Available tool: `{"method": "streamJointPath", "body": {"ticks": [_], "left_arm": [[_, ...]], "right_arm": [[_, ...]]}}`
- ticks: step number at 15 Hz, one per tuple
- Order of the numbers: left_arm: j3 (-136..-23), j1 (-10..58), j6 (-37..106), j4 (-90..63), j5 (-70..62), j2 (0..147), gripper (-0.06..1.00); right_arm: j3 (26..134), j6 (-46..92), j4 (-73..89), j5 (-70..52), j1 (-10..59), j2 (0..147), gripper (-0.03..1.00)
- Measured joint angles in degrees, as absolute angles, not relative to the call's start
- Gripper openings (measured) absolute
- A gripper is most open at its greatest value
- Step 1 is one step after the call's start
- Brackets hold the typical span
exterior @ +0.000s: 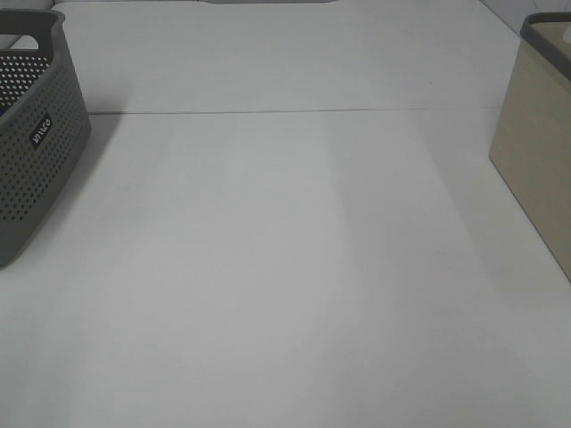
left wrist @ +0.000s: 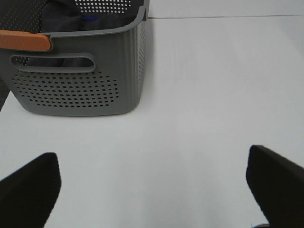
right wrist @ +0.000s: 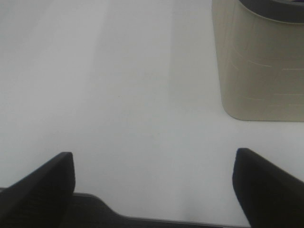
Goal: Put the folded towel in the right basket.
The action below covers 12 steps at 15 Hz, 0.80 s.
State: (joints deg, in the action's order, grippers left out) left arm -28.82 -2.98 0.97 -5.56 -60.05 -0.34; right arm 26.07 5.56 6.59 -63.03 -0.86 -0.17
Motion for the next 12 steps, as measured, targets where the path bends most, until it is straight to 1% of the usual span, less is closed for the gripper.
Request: {"method": "streamJointPath", "body": {"ticks": [12], "left_arm": [[-28.82,-2.98,0.97,-5.56,-60.05,-0.34,0.99]], "right_arm": [[26.07,5.67,6.3,-63.03,-0.86,-0.17,0.87]]}}
